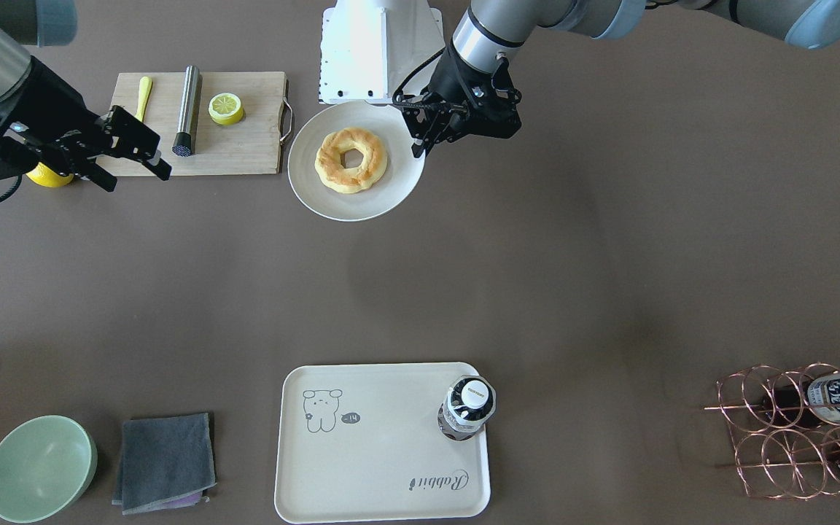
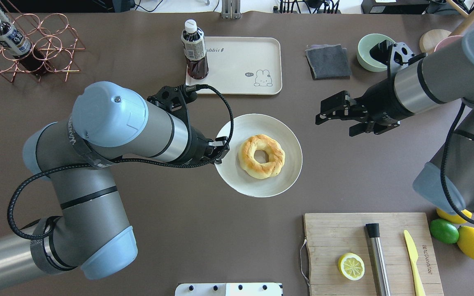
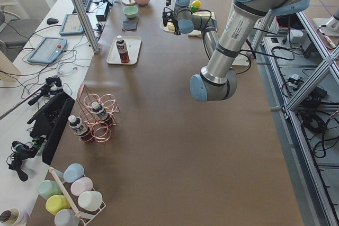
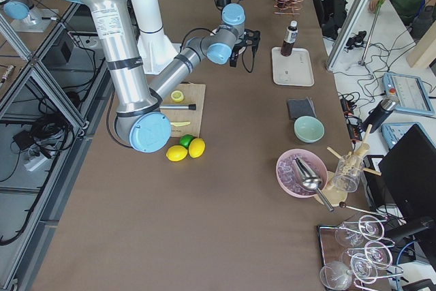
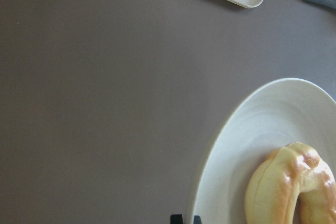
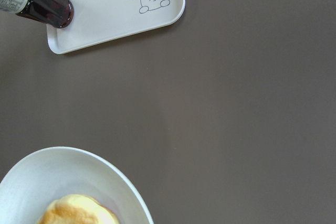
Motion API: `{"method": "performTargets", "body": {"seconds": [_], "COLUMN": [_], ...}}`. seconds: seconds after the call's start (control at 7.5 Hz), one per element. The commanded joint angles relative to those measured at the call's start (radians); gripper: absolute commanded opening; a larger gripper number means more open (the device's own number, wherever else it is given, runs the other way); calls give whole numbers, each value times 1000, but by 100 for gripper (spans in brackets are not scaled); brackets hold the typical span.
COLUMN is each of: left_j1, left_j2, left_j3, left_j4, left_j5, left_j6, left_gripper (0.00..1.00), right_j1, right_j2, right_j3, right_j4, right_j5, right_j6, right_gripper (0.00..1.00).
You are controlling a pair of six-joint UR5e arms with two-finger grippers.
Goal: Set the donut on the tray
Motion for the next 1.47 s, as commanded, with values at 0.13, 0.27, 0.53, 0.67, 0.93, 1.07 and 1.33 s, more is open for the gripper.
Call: {"method": "performTargets", "body": {"seconds": [0.13, 0.27, 0.53, 0.67, 0.93, 1.07, 1.33], "left_j1": [24, 24, 25, 24, 24, 25, 24], "left_j2": [-26, -26, -26, -27, -27, -27, -27], "left_j3": [2, 2, 7, 7, 7, 5, 4], "left_j4": [2, 2, 2, 2, 2, 2, 2], "left_j5": [36, 36, 38, 38, 38, 38, 38], "left_j6": [-3, -3, -2, -2, -2, -2, -2], "left_gripper": [0, 0, 0, 0, 0, 0, 0], "right_j1": [-134, -156, -183, -196, -216, -214, -214], "right_j2": [10, -2, -17, -20, -20, -20, -20], "right_j3": [40, 40, 50, 50, 51, 54, 63], "right_j4": [-1, -1, -4, -6, -6, -6, -6], "right_j5": [-104, -112, -143, -150, -183, -183, -183], "right_j6": [79, 95, 112, 140, 151, 152, 152], "right_gripper": [79, 70, 58, 50, 47, 41, 4]}}
